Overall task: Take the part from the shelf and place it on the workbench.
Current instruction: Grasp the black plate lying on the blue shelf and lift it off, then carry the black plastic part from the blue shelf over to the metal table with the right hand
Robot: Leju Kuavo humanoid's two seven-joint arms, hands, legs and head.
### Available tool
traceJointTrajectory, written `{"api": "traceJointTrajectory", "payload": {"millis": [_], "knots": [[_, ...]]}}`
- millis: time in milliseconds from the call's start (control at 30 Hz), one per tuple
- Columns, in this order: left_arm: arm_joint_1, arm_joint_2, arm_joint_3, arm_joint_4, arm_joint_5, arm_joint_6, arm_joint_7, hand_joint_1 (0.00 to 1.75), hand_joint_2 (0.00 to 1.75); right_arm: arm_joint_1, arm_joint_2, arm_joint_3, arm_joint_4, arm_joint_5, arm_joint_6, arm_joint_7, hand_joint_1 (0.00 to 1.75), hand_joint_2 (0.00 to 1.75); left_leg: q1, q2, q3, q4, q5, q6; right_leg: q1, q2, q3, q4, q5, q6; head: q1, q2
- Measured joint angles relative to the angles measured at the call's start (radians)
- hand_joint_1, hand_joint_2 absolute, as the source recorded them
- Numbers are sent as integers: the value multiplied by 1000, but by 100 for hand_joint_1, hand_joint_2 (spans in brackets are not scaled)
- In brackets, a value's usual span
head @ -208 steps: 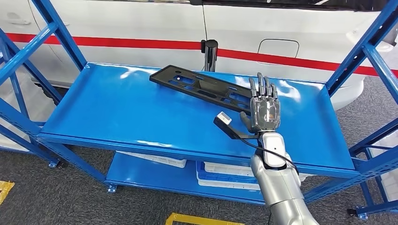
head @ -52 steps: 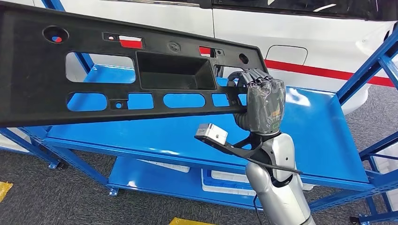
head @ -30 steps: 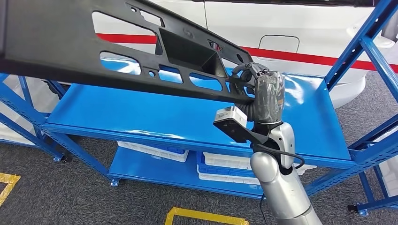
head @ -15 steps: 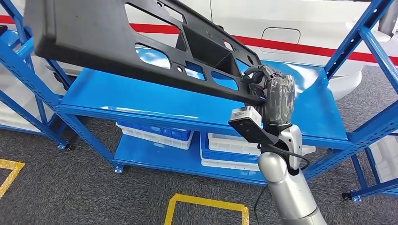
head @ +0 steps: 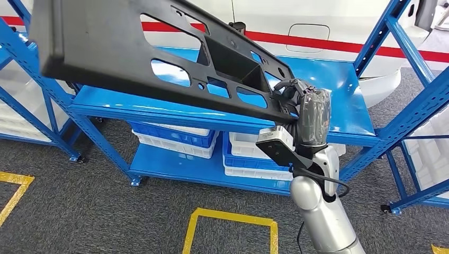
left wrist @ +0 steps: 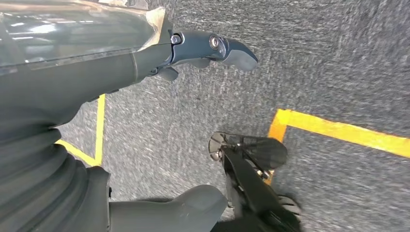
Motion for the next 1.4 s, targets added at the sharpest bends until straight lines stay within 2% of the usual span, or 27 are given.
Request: {"api": "traceJointTrajectory", "payload": {"millis": [67, 133, 167, 233, 300, 333, 367, 400, 467, 533, 600, 633, 667, 733, 800, 833, 867, 900, 967, 1033, 1100, 1167, 1200, 1267, 1333, 1367, 1400], "knots": [[-1, 0, -3, 0, -9, 4, 7, 0, 175, 15, 0, -1, -16, 7, -10, -1, 175, 175, -7, -3, 33, -56, -13, 12, 1, -2, -3, -2, 13, 15, 0, 0], [-2, 0, -5, 0, -16, 7, 14, 0, 175, 35, -1, -6, -31, 13, -18, -2, 175, 175, -12, 0, 21, -63, 2, 30, 0, -3, -7, -4, 23, 29, 0, 0], [-3, 0, -6, 0, -19, 8, 18, 0, 175, 47, -1, -11, -39, 19, -20, 0, 175, 175, -12, 3, 13, -67, 13, 40, 0, -2, -16, 6, 11, 30, 0, 0], [-8, 0, -9, 0, -27, 8, 26, 0, 175, 71, -2, -21, -56, 35, -22, 4, 175, 175, -12, 8, -9, -73, 39, 59, 1, 0, -50, 77, -57, 18, 2, 0], [-11, 0, -15, 0, -32, 8, 34, 0, 175, 92, -2, -30, -71, 54, -22, 11, 175, 175, -18, 10, -41, -71, 64, 67, 0, 1, -84, 201, -144, 3, 5, 0], [-12, 0, -19, 0, -35, 7, 37, 0, 175, 103, -2, -33, -78, 64, -21, 14, 175, 175, -20, 11, -59, -69, 76, 68, 0, 1, -86, 248, -163, 5, 5, 0], [-13, 0, -23, 0, -37, 6, 40, 0, 175, 116, -1, -35, -87, 75, -18, 18, 175, 175, -22, 12, -78, -66, 88, 68, -1, 1, -76, 271, -162, 13, 5, 0], [-15, -1, -25, 0, -38, 5, 42, 0, 175, 130, 0, -38, -97, 87, -13, 21, 175, 175, -22, 13, -96, -62, 99, 67, -1, 1, -48, 255, -141, 25, 6, 0], [-17, -4, -27, 0, -39, -1, 44, 0, 175, 149, 6, -41, -119, 111, 2, 26, 175, 175, -24, 13, -132, -49, 118, 60, 0, 1, 47, 141, -111, 39, 6, 0], [-19, -8, -29, 0, -39, -5, 43, 0, 175, 155, 16, -42, -136, 128, 15, 28, 175, 175, -27, 15, -153, -38, 135, 50, 9, 2, 121, 24, -123, 33, 5, 0], [-20, -11, -31, 0, -39, -6, 41, 0, 175, 159, 24, -42, -146, 139, 22, 28, 175, 175, -27, 18, -158, -38, 151, 40, 17, 3, 130, -10, -131, 21, 5, 0], [-20, -12, -31, 0, -39, -6, 41, 0, 175, 160, 27, -43, -148, 143, 24, 28, 175, 175, -25, 17, -160, -38, 154, 34, 11, 2, 122, -11, -123, 15, 5, 0], [-20, -13, -32, 0, -39, -6, 41, 0, 175, 162, 31, -43, -151, 147, 24, 29, 175, 175, -22, 15, -165, -30, 141, 28, 6, 1, 115, -10, -113, 6, 5, 0], [-19, -14, -32, 0, -39, -7, 41, 0, 175, 165, 38, -44, -154, 151, 24, 30, 175, 175, -15, 10, -187, 29, 59, 15, -5, -3, 96, -12, -88, -12, 1, 0], [-19, -14, -33, 0, -39, -7, 41, 0, 175, 169, 43, -44, -156, 152, 24, 31, 175, 175, -8, 8, -213, 153, -48, 1, -4, -4, 72, -11, -62, -17, -1, 0], [-20, -14, -33, 0, -39, -7, 41, 0, 175, 172, 44, -44, -157, 152, 24, 32, 175, 175, -4, 7, -219, 213, -72, -5, -5, -4, 58, -9, -50, -14, -1, 0], [-20, -14, -33, 0, -39, -7, 41, 0, 175, 175, 45, -44, -157, 153, 24, 32, 175, 175, 1, 7, -214, 251, -71, -11, -6, -4, 43, -8, -38, -10, -2, 0], [-20, -14, -33, 0, -39, -7, 41, 0, 175, 177, 46, -45, -157, 153, 24, 32, 175, 175, 6, 7, -193, 255, -49, -15, -8, -4, 28, -6, -27, -5, -1, 0], [-20, -15, -33, 0, -41, -7, 41, 0, 175, 181, 47, -46, -159, 156, 24, 32, 175, 175, 16, 7, -101, 165, -7, -24, -13, -4, 4, 1, -12, 9, -2, 0], [-21, -15, -34, 0, -42, -10, 42, 0, 175, 184, 48, -49, -164, 159, 22, 32, 175, 175, 19, 1, 1, 30, -17, -26, -12, -4, -12, 12, 0, 25, -3, 0], [-21, -14, -36, 0, -41, -14, 42, 0, 175, 188, 49, -50, -168, 161, 21, 31, 175, 175, 11, -3, 33, -29, -34, -13, -8, -6, -20, 15, 15, 44, -3, 0], [-18, -12, -36, 0, -36, -16, 40, 0, 175, 192, 49, -52, -167, 158, 23, 26, 175, 175, 2, 0, 14, -33, -19, 14, -8, -6, -29, 17, 21, 59, -4, 0], [-16, -11, -36, 0, -31, -18, 38, 0, 175, 193, 49, -54, -166, 154, 24, 22, 175, 175, -2, 3, 1, -35, -7, 30, -9, -5, -42, 33, 2, 57, -2, 0], [-14, -7, -34, 0, -17, -19, 32, 0, 175, 190, 49, -55, -159, 139, 28, 11, 175, 175, -7, 9, -31, -38, 22, 57, -13, -4, -82, 127, -85, 41, 2, 0], [-10, -2, -29, 0, -7, -17, 28, 0, 175, 181, 49, -54, -147, 122, 30, 2, 175, 175, -13, 11, -64, -37, 49, 65, -11, -2, -112, 255, -158, 35, 5, 0], [-8, 0, -26, 0, -2, -15, 28, 0, 175, 175, 50, -54, -140, 116, 31, -1, 175, 175, -16, 11, -80, -36, 63, 67, -10, -1, -110, 298, -166, 41, 5, 0], [-5, 1, -24, 0, 1, -13, 29, 0, 175, 169, 51, -54, -134, 111, 32, -2, 175, 175, -19, 12, -97, -36, 77, 67, -8, -1, -93, 309, -154, 49, 6, 0]]}}
